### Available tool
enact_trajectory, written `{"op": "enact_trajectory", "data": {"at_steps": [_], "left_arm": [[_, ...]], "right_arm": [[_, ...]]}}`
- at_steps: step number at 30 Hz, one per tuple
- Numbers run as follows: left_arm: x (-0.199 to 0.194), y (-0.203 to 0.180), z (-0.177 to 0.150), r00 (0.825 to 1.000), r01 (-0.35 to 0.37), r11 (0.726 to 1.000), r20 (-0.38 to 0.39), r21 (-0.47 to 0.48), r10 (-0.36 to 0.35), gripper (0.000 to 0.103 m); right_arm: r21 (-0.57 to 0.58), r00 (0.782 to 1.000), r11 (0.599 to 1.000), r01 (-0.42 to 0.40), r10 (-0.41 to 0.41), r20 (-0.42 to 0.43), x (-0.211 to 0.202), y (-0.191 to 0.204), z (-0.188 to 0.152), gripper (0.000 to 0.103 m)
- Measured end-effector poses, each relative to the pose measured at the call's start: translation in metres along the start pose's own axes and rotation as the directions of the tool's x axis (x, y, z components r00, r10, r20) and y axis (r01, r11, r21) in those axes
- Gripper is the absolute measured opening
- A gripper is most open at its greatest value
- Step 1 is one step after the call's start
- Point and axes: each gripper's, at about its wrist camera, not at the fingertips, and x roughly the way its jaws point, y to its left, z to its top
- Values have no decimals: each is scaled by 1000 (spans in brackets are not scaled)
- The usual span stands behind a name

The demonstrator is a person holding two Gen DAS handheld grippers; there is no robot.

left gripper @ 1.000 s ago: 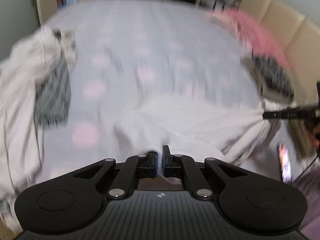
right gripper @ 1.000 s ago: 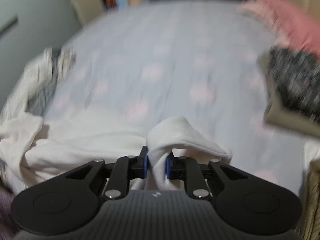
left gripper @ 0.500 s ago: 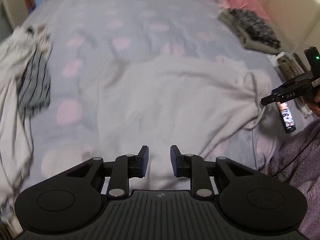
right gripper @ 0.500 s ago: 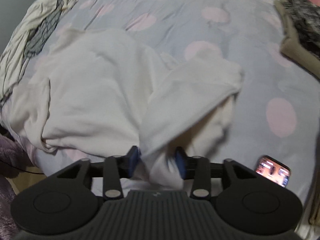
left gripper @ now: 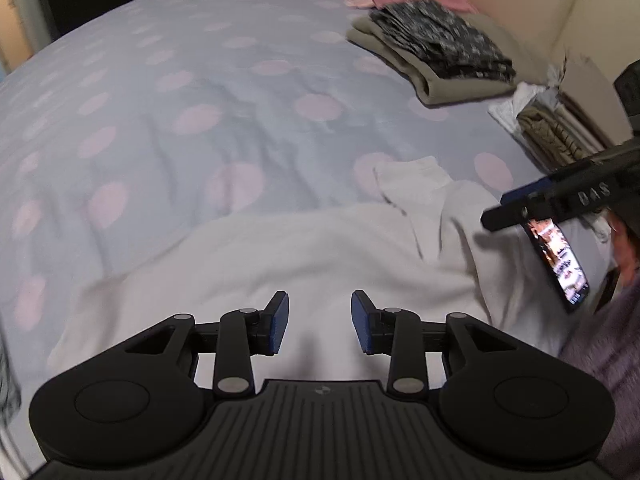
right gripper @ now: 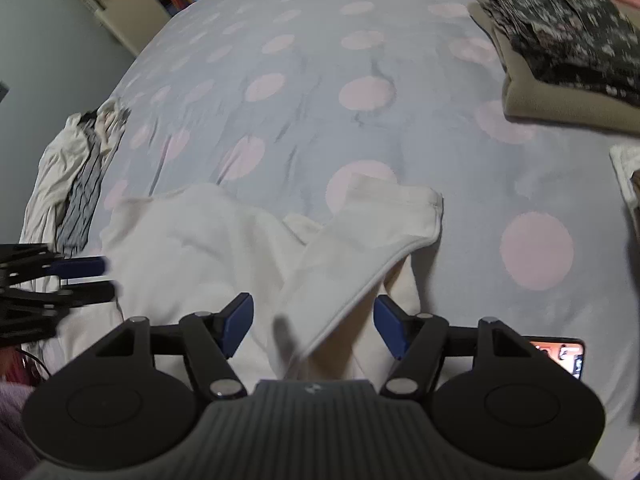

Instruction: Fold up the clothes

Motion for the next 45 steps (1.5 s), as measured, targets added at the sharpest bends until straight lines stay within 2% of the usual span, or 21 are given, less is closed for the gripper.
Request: {"op": "enact_trajectory", "data": {"at_steps": [4, 6, 7, 11, 13, 14, 15, 16, 20, 24, 26, 29, 32, 33, 36, 40, 42, 45], "left_arm": [[39, -17, 29, 1000, -8, 996, 8, 90, 7, 32], [62, -23, 41, 999, 39, 996, -28, 85, -37, 32], [75, -26, 45, 998, 51, 995, -47, 87, -47, 32], [109, -28, 49, 993, 44, 997, -110, 60, -37, 31], [107, -25, 47, 995, 35, 999, -90, 37, -32, 23], [106, -23, 47, 996, 31, 999, -80, 25, -29, 13], [105, -21, 46, 997, 27, 1000, -70, 13, -26, 6], [104, -19, 46, 998, 23, 1000, -60, 1, -23, 3], [90, -14, 47, 1000, -4, 1000, -3, -26, 4, 2], [51, 2, 55, 991, -87, 993, 92, -75, 94, 2], [26, 16, 56, 980, -124, 985, 142, -117, 140, 2], [-21, 43, 49, 953, -191, 963, 201, -188, 229, 2], [-61, 65, 34, 928, -243, 940, 223, -241, 297, 2], [-74, 72, 25, 919, -267, 929, 221, -257, 325, 2], [-95, 88, -4, 910, -312, 909, 187, -278, 370, 2], [-97, 101, -46, 904, -364, 879, 112, -308, 414, 2], [-93, 110, -67, 908, -366, 866, 71, -341, 412, 2], [-90, 112, -90, 920, -351, 863, 40, -364, 391, 2]], "right_arm": [[43, 998, 999, 19, -17, -52, 18, -5, 6, 69], [62, 997, 998, 16, -11, -73, 25, -8, 7, 68], [62, 997, 998, 20, -15, -75, 27, -9, 7, 64], [52, 996, 997, 48, -44, -76, 30, -12, 10, 27], [45, 997, 998, 48, -45, -63, 29, -12, 12, 16], [42, 997, 998, 48, -46, -57, 28, -12, 12, 7], [36, 998, 998, 47, -45, -51, 27, -12, 13, 6], [30, 998, 998, 47, -46, -44, 26, -12, 14, 6], [-11, 996, 996, 91, -91, 0, 16, -5, 17, 5], [-29, 987, 992, 127, -123, 103, -7, 0, 22, 5], [-39, 975, 988, 152, -143, 172, -23, 2, 25, 5], [-20, 956, 986, 168, -158, 248, -45, 0, 30, 5], [-4, 931, 978, 211, -199, 307, -59, -2, 33, 5], [-5, 927, 975, 220, -208, 313, -61, -2, 33, 5], [-7, 921, 968, 252, -237, 308, -58, -3, 34, 5], [22, 901, 942, 335, -327, 286, -51, -16, 34, 5], [49, 874, 920, 389, -385, 297, -56, -28, 36, 5], [94, 802, 862, 497, -499, 330, -65, -45, 38, 5]]}}
